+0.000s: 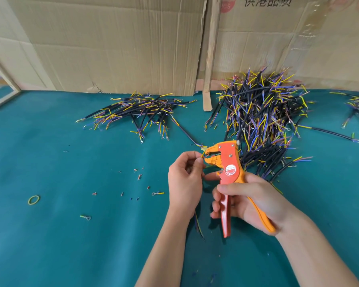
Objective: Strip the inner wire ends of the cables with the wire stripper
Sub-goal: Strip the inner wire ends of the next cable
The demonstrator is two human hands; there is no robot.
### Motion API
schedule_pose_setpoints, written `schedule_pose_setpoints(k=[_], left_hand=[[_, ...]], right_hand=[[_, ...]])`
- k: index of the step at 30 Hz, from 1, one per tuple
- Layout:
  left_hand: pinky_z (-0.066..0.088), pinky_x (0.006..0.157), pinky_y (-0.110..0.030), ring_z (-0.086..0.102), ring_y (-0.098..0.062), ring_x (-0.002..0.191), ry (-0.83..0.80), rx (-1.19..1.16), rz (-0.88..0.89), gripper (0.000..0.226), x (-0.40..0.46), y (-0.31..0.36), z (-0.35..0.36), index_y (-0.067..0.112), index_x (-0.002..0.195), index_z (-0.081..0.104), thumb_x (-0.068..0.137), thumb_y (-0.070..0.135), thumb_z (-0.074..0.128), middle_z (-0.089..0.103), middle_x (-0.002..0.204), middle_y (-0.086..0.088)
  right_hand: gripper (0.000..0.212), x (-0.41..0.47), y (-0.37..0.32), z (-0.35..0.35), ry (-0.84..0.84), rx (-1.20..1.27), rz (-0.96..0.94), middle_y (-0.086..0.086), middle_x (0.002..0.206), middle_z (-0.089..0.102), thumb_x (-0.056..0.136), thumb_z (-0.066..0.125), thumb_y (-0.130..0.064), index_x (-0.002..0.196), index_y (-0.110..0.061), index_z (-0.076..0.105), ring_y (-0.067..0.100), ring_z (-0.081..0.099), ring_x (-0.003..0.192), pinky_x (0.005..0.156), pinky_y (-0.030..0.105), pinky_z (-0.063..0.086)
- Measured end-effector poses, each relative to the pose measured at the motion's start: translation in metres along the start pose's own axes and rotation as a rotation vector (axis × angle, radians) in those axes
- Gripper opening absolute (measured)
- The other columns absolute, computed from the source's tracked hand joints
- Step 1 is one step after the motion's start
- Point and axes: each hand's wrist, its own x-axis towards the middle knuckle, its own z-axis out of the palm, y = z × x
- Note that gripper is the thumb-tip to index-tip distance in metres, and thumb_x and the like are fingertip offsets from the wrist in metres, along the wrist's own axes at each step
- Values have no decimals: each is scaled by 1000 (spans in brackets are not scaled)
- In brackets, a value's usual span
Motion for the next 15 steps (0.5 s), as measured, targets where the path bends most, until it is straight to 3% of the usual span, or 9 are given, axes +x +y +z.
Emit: schedule_pose_setpoints(k=[5, 8, 12, 15], left_hand=[[44, 58, -29, 64, -29, 60, 3, 2, -7, 19, 0, -1, 1, 22, 85, 68, 96, 8, 61, 66, 68, 8], [44, 57, -28, 58, -15, 56, 4, 0, -10, 16, 1, -2, 0, 18, 86, 69, 96, 7, 62, 66, 67, 8], [45, 58, -29, 60, -15, 57, 11, -17, -25, 15, 0, -1, 0, 16, 86, 69, 95, 6, 64, 68, 69, 6], [43, 53, -21, 56, -11, 51, 16, -59, -35, 13, 0, 2, -1, 13, 86, 70, 95, 4, 65, 68, 69, 4]], right_hand=[[47, 0, 0, -1, 28, -62, -2, 19, 72, 53, 71, 75, -1, 116, 5, 66, 34, 57, 61, 59, 46, 55], [50, 1, 1, -1, 36, -65, -5, 16, 69, 49, 73, 76, -5, 120, 7, 63, 31, 53, 56, 54, 42, 51], [57, 1, 1, 0, 37, -45, 6, 14, 67, 43, 72, 81, -8, 121, 9, 60, 27, 46, 51, 49, 38, 46], [48, 1, 1, -2, 35, -35, 6, 13, 65, 42, 80, 75, -6, 122, 10, 59, 26, 44, 50, 47, 36, 43]])
